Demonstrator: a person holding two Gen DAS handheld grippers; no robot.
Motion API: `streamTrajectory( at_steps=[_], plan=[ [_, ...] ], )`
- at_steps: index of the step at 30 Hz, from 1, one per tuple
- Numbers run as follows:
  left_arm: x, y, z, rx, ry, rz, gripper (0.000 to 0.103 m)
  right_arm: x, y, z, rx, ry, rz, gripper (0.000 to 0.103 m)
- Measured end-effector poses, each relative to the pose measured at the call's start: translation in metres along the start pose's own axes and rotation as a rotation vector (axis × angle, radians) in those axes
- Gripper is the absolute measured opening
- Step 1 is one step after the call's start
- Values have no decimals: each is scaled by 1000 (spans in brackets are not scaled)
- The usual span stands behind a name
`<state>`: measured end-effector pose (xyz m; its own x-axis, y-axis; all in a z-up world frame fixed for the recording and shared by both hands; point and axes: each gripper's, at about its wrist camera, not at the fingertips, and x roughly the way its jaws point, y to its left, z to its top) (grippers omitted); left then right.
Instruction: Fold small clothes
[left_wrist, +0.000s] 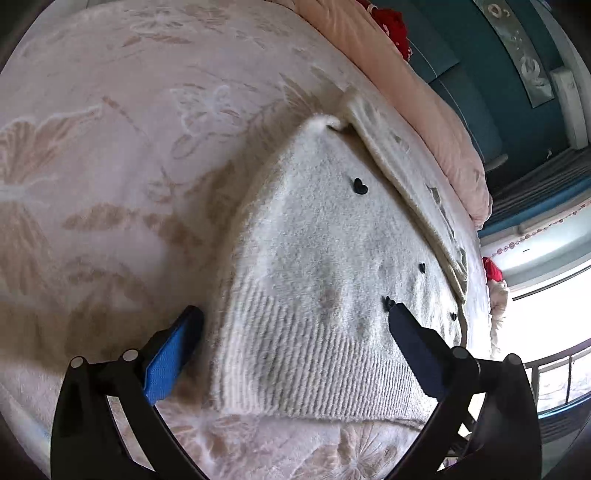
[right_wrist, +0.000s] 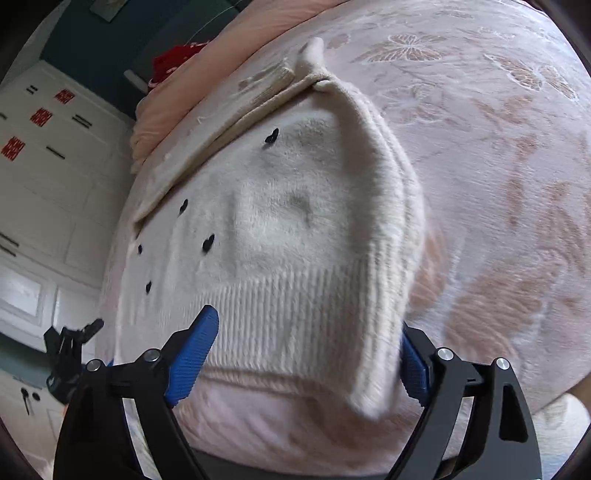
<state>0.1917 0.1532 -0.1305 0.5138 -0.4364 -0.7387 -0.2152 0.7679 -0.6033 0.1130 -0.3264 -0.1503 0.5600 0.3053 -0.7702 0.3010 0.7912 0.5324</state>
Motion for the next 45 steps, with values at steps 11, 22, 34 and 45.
streamTrajectory(
  at_steps=[11,22,34,45],
  plan=[
    [-77,-20,8,37,2,-27,6,-97,52,24,-117,-90,77,11],
    [-119,24,-108,176,215,108,7,-112,-10,-84,-248,271,-108,13],
    [-118,-49,-9,289,-56,115,66,-137,11,5,-251,-73,-193,61],
    [71,-52,101,66,27,188,18,35,-10,132,-18,-51,-198,23]
  ],
)
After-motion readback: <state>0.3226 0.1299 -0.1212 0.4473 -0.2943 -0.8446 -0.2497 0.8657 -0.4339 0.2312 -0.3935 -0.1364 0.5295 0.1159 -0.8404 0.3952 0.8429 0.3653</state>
